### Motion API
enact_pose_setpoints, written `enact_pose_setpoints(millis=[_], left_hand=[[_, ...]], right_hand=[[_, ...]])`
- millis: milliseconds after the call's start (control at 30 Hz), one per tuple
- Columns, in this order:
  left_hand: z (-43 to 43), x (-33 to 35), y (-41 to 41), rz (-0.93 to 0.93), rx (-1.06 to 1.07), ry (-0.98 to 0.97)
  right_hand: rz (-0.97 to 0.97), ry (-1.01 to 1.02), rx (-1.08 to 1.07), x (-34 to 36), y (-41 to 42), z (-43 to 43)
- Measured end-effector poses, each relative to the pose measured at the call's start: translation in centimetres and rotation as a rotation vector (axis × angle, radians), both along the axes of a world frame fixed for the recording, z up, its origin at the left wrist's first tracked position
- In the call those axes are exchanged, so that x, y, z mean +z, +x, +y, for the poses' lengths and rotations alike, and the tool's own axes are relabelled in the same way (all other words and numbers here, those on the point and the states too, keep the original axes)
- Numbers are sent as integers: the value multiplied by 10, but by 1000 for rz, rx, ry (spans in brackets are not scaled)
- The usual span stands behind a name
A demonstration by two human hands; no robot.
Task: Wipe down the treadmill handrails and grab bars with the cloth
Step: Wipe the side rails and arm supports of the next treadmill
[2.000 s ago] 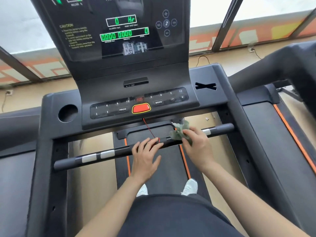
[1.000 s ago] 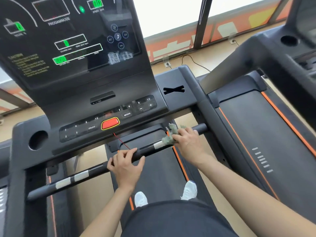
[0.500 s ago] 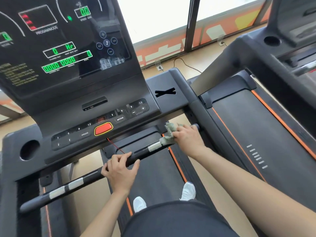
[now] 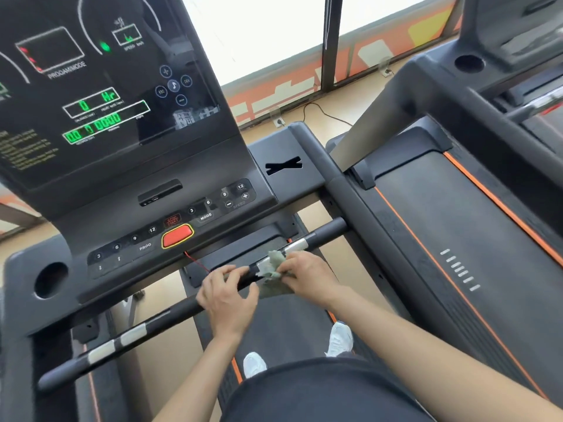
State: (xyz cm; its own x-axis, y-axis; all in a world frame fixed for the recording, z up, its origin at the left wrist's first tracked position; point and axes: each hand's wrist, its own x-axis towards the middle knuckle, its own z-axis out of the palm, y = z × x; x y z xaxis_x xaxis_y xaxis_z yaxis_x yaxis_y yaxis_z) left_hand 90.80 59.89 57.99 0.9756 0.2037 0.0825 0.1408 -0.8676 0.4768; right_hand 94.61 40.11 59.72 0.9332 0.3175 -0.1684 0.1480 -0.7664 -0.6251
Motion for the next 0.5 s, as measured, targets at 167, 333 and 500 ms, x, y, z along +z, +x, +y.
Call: enact_pose_setpoints(millis=[167,333,500], left_hand=[[-48,26,5,224,-349,-565],[-118,38,14,137,-616,-521],[-196,23,42,39,-849,-334]], right_hand=[[15,240,-212,10,-35,-48],[-358,142,-488,22,-62,-100],[-295,-106,-583,6,-70,-148]])
